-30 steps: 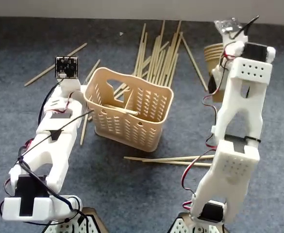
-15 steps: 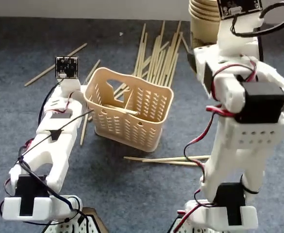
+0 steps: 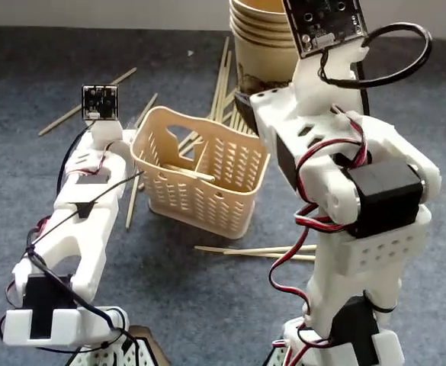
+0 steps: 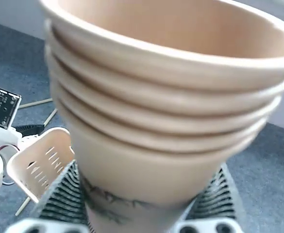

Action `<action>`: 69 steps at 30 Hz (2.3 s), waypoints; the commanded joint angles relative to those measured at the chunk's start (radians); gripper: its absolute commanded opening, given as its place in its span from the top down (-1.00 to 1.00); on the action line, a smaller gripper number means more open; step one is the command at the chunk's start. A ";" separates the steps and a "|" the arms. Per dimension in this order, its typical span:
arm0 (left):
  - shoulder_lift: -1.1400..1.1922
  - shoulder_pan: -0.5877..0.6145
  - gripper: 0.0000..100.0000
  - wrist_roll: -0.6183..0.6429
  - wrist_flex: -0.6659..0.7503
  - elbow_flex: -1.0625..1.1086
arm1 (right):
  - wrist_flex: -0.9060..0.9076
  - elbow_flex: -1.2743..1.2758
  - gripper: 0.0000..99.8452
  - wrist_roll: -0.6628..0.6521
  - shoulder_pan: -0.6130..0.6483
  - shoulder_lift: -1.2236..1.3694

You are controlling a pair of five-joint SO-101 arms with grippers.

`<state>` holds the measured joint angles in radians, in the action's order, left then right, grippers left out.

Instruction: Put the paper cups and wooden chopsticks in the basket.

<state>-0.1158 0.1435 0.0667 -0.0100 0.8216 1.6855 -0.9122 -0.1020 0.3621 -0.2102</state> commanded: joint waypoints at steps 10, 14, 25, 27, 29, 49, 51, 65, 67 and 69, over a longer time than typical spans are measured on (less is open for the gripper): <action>-0.004 0.004 0.76 -0.009 0.014 -0.036 | 0.074 -0.025 0.99 0.003 0.073 -0.401; -0.004 0.004 0.76 -0.009 0.014 -0.035 | 0.045 0.185 0.99 0.005 0.073 -0.469; -0.004 -0.001 0.76 -0.009 0.014 -0.035 | -0.490 1.191 0.99 0.003 0.073 -1.026; -0.004 -0.007 0.76 -0.009 0.012 -0.033 | -0.688 1.438 0.99 0.009 0.073 -1.102; -0.004 -0.007 0.76 -0.009 0.012 -0.027 | -0.858 1.653 0.99 0.009 0.073 -1.132; -0.004 -0.008 0.76 -0.009 0.012 -0.024 | -1.349 1.819 0.99 0.005 0.119 -0.745; -0.004 -0.008 0.76 -0.009 0.012 -0.024 | -1.346 1.821 0.99 0.009 0.099 -0.708; -0.004 -0.008 0.76 -0.009 0.012 -0.025 | -1.010 1.824 0.98 -0.052 0.079 -0.723; -0.004 -0.008 0.76 -0.009 0.012 -0.025 | -1.001 1.833 0.93 -0.052 0.079 -0.745; -0.004 -0.008 0.76 -0.009 0.014 -0.025 | -0.954 1.844 0.76 -0.052 0.081 -0.768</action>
<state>-0.1158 0.1450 0.0667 -0.0100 0.8216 0.6713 0.9306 -0.1373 0.4588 -0.9498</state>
